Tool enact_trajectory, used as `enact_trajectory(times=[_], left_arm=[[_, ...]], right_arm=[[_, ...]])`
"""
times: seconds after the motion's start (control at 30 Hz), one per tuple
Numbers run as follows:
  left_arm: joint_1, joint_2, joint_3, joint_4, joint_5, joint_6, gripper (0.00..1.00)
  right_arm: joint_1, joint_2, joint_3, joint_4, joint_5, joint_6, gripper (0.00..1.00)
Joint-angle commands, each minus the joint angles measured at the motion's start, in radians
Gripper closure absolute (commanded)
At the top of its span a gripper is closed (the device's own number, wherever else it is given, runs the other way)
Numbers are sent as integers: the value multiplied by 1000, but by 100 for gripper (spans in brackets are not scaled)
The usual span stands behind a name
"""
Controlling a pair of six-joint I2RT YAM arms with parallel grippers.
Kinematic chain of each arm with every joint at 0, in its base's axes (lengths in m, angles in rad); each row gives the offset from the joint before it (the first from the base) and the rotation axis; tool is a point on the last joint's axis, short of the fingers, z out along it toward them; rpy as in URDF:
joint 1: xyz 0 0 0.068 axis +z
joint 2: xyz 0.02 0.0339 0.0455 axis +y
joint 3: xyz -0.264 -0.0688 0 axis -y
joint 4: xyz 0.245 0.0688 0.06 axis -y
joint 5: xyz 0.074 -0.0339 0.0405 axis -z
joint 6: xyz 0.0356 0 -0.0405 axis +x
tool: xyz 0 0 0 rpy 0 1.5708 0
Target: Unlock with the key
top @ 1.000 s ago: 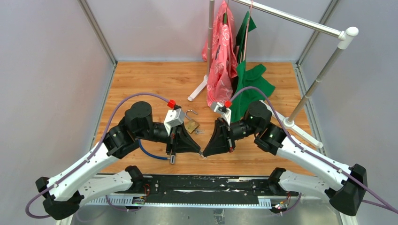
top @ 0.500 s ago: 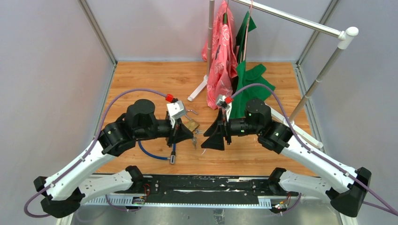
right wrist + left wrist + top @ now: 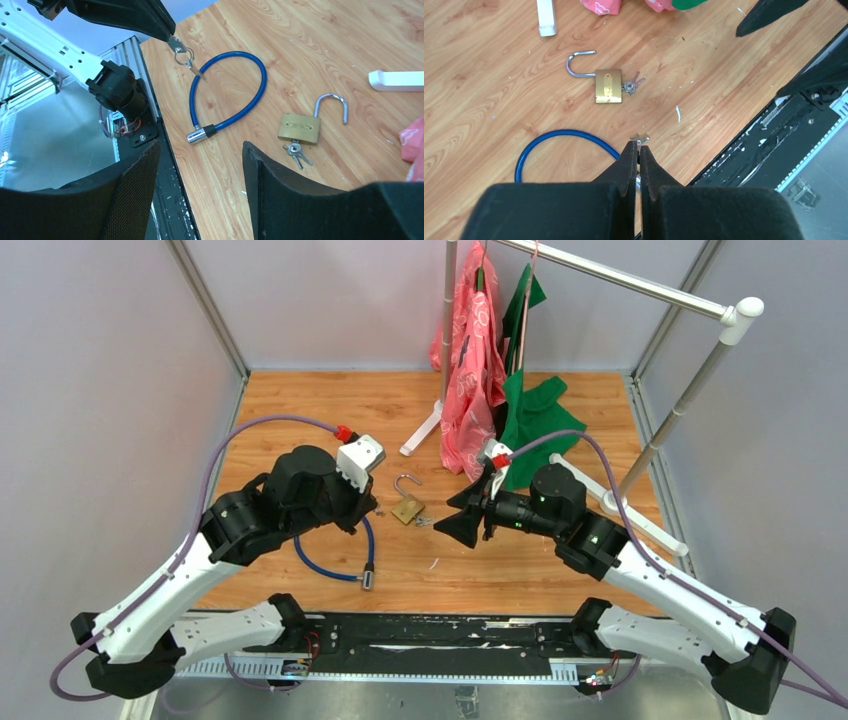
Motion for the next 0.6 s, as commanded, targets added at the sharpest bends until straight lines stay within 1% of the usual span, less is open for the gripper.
enact_trajectory(times=[0.0,0.17,0.2,0.33,0.57], left_arm=[[-4,19,37,13,-1,-33,100],[-4,21,9,90,68,-81,100],[-4,23,10,101,71,-88,100],[-4,14,6,150,158,-129,100],[-4,9,30,190,136,-215,100]], right_arm=[[-3,48,47,45,-62,7,36],[-3,101,44,185,-172,81,37],[-3,106,42,206,-177,86,36],[-3,116,30,303,-195,115,34],[-3,124,7,457,-186,177,34]])
